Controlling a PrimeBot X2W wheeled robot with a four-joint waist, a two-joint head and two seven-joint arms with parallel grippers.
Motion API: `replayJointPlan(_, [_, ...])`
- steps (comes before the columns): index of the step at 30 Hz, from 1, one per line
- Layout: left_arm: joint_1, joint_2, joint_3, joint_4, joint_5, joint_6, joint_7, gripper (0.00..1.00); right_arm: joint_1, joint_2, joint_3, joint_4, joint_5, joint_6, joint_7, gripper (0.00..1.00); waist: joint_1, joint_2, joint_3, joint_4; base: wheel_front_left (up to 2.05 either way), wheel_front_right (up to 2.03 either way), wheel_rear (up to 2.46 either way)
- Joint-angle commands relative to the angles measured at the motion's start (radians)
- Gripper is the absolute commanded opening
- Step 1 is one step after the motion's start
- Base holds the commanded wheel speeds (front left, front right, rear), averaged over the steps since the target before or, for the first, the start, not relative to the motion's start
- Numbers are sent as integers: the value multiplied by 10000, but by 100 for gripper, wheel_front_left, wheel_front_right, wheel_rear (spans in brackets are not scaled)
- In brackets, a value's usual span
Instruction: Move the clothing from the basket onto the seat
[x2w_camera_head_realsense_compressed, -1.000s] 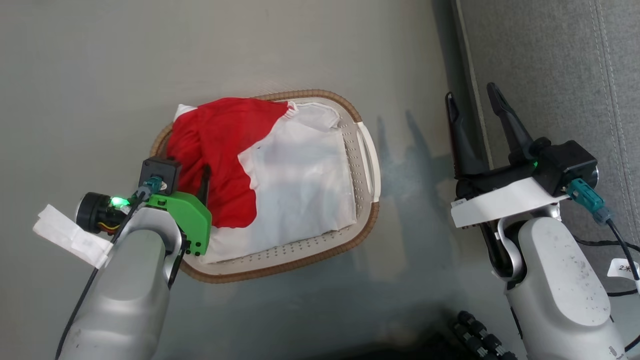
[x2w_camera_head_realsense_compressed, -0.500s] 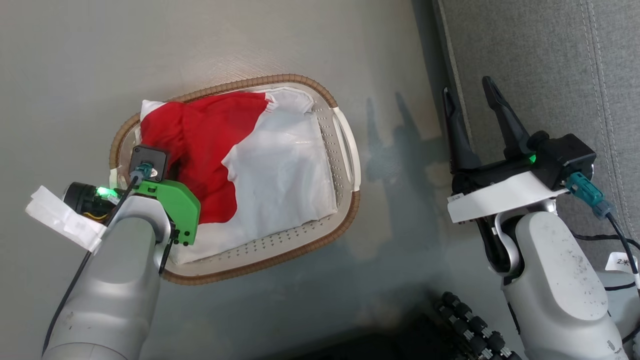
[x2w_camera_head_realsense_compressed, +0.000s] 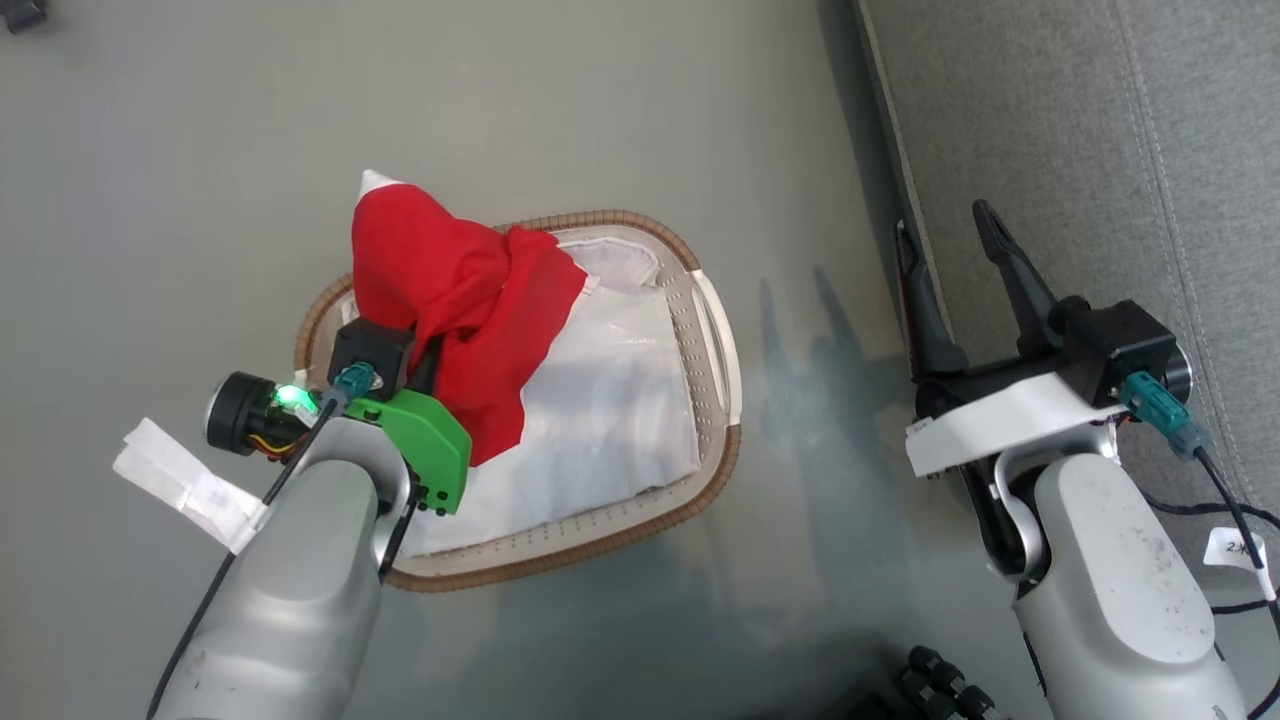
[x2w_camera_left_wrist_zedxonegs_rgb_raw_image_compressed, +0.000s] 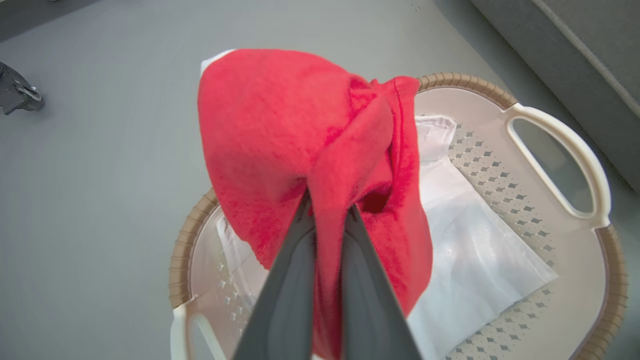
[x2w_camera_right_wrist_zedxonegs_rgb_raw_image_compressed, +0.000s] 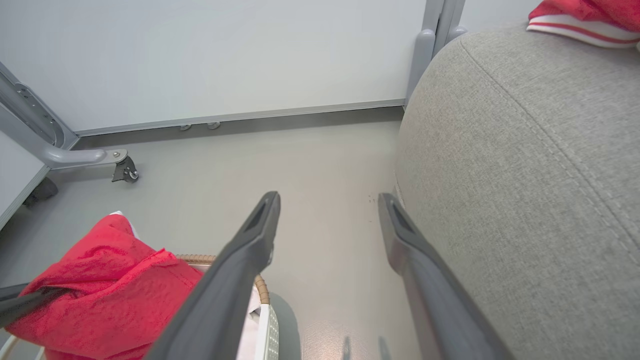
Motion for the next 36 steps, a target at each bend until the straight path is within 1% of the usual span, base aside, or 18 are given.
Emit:
replayJointPlan(1, [225,-58,-102,-188,-137,-35,-53,0,273,-43,-52,90,-88,-14,-49,100,-1,0,-1064,451,0,0,0])
replayJointPlan(4, [566,-105,-537,-773,-384,-46,-87,0,611,-42,-176,292,-265,-12,-49,100,-1,0,-1940,680,0,0,0])
replayJointPlan(11, [982,244,-1576,-1971,-1166,-48,117,0,1457,-43,-193,717,-441,-12,-49,100,-1,0,-3898,966,0,0,0])
replayJointPlan(16, [698,580,-2323,-2977,-1713,-40,721,0,1995,-43,-136,932,-481,-12,-49,100,-1,0,-5064,1011,0,0,0])
replayJointPlan(20, [367,848,-2890,-3773,-2226,-39,1354,0,2307,-42,-42,1062,-486,-12,-49,100,-1,0,-5776,992,0,0,0])
replayJointPlan(24, [-145,1199,-3338,-4345,-2857,-37,1952,0,2450,-42,121,1139,-504,-12,-49,100,-1,0,-6308,915,0,0,0])
replayJointPlan(27, [-518,1289,-3426,-4605,-3368,-37,2321,0,2447,-43,254,1095,-553,-12,-49,100,-1,0,-6515,864,0,0,0])
replayJointPlan(30, [-950,1482,-3623,-4848,-3586,-37,2685,0,2293,-42,416,1005,-584,-12,-49,100,-1,0,-6627,820,0,0,0])
replayJointPlan(36, [-1634,1546,-3806,-5184,-3920,-27,3151,0,1918,-39,883,839,-470,-12,-49,100,-1,0,-6740,777,0,0,0])
